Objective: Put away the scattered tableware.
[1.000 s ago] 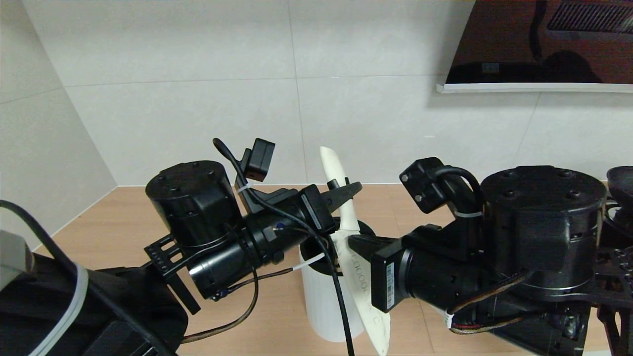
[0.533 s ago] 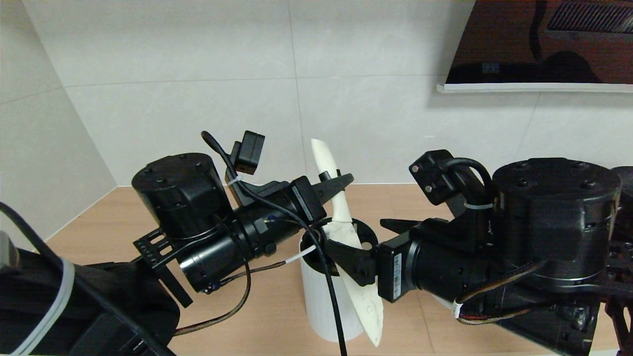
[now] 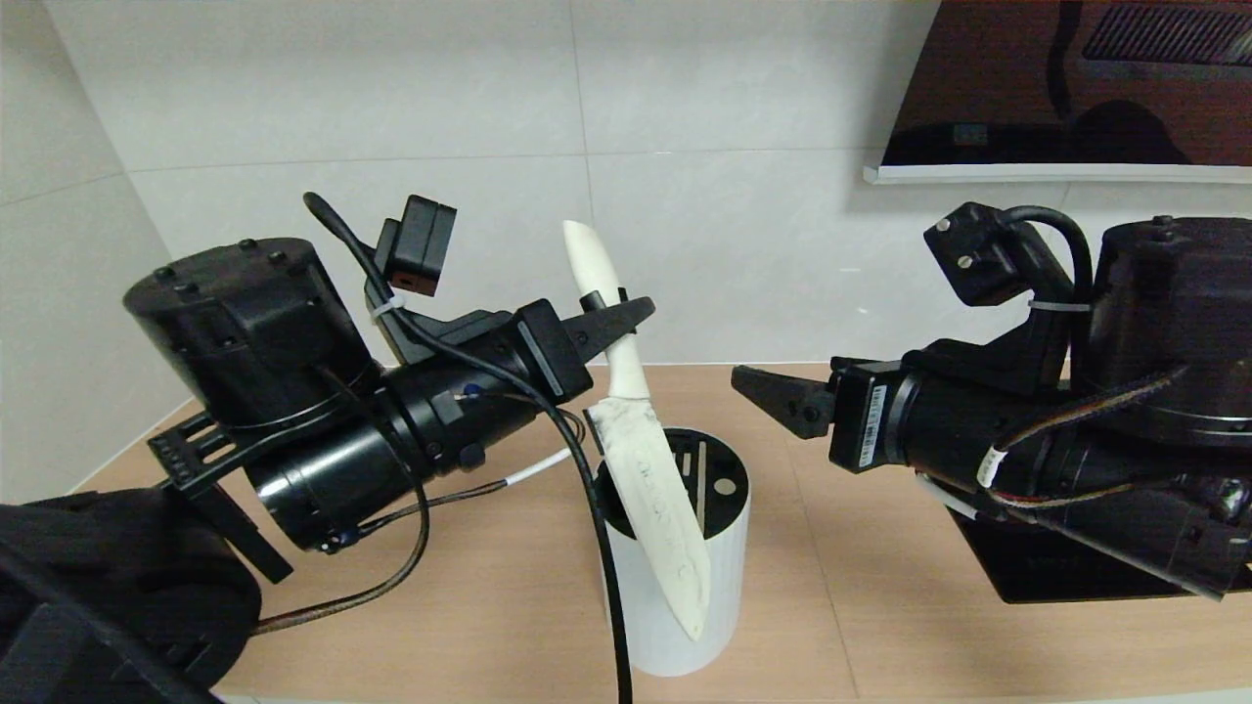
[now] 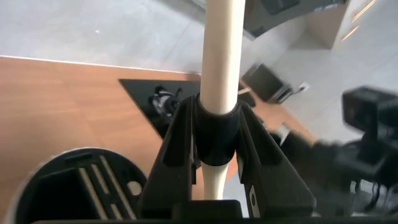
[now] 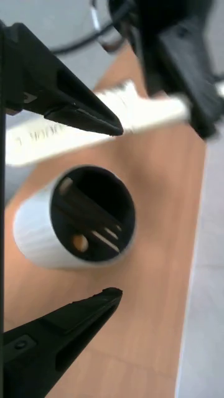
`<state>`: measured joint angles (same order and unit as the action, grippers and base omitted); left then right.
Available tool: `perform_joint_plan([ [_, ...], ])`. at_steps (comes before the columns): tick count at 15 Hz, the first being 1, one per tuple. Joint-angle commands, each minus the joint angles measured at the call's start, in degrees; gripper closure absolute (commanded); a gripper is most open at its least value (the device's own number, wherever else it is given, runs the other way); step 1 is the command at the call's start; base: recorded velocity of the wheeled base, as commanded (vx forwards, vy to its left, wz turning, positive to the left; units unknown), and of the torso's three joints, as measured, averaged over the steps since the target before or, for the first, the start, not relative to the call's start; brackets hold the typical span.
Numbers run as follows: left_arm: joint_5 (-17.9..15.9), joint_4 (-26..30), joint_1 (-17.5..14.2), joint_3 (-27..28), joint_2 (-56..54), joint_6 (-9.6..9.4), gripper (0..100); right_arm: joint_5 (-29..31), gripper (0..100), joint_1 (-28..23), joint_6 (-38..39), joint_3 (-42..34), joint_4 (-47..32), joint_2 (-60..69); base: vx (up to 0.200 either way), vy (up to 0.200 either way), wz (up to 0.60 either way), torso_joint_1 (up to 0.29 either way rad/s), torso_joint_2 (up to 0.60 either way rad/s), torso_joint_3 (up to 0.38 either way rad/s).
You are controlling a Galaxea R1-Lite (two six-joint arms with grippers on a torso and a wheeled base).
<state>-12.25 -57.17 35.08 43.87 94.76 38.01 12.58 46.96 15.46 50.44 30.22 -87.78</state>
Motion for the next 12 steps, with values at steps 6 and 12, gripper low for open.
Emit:
perform_joint_plan([
  [6, 15.9, 14.0, 0.9, 9.8, -3.7, -5.93, 100, -0.1, 0, -2.2, -0.5, 0.3, 0.0, 0.2, 0.000, 0.000, 0.00, 0.000, 0.00, 0.000],
  [12, 40.1, 11.1, 6.8, 10.6, -0.2, -24.12, 100, 0.0, 0, -2.2, -0.9, 0.1, 0.1, 0.3, 0.000, 0.000, 0.00, 0.000, 0.00, 0.000],
])
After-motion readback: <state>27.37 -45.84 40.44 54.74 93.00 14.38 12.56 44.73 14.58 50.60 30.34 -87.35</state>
